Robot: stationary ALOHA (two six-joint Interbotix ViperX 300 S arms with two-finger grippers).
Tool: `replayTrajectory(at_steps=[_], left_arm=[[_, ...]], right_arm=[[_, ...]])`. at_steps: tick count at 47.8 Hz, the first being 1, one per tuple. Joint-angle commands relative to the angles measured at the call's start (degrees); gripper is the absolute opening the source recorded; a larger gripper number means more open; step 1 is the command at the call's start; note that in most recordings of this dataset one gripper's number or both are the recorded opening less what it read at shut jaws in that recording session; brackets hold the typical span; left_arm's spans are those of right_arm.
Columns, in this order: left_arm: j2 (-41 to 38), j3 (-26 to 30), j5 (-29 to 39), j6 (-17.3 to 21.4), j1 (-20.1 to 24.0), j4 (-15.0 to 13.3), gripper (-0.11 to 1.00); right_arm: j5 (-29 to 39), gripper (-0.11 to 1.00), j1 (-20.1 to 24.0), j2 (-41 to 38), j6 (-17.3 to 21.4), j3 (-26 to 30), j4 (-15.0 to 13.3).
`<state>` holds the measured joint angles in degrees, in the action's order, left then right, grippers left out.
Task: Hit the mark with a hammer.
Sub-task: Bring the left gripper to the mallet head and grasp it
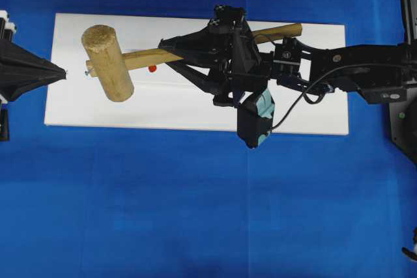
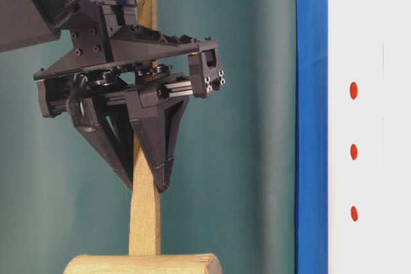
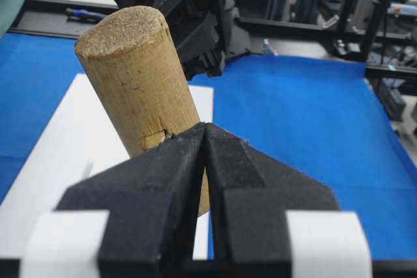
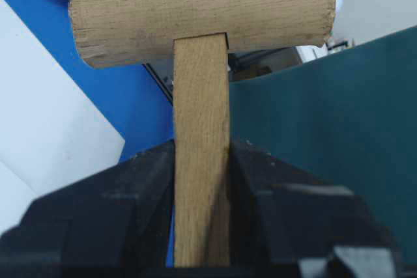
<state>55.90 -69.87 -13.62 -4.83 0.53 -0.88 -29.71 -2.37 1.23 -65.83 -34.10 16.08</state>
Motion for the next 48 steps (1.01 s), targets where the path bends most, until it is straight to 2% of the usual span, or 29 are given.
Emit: replayTrajectory(at_steps=[1, 9, 11, 15, 23, 28, 39, 48], left_arm=[[-0.6, 0.7, -0.6, -1.0, 0.5, -0.2, 0.0], [-0.6, 0.6, -0.3, -4.3, 2.3, -0.2, 0.01], [-0.6, 0.6, -0.3, -4.7, 2.7, -0.2, 0.04], [-0.7, 0.6, -0.2, -4.9, 3.0, -0.2, 0.23], [-1.2, 0.5, -0.1, -5.1, 3.1, -0.1, 0.73], [-1.4, 0.5, 0.1, -5.3, 3.1, -0.1, 0.92], [-3.3, 1.1, -0.9, -5.7, 3.0, -0.1, 0.94], [-10.2, 2.9, -5.7, -5.8, 3.3, -0.1, 0.94]], right_arm=[[-1.1, 0.1, 0.3, 2.4, 0.0, 0.8, 0.1], [-1.1, 0.1, 0.3, 2.3, -0.1, 1.0, 0.1], [-1.1, 0.1, 0.3, 2.4, -0.1, 1.0, 0.1], [-1.1, 0.1, 0.3, 2.3, -0.1, 1.0, 0.2], [-1.1, 0.1, 0.3, 2.3, 0.0, 0.9, 0.1], [-1.1, 0.1, 0.3, 2.3, -0.1, 1.0, 0.2], [-1.1, 0.1, 0.4, 2.3, -0.1, 1.0, 0.1], [-1.1, 0.1, 0.4, 2.1, -0.1, 1.3, 0.1]])
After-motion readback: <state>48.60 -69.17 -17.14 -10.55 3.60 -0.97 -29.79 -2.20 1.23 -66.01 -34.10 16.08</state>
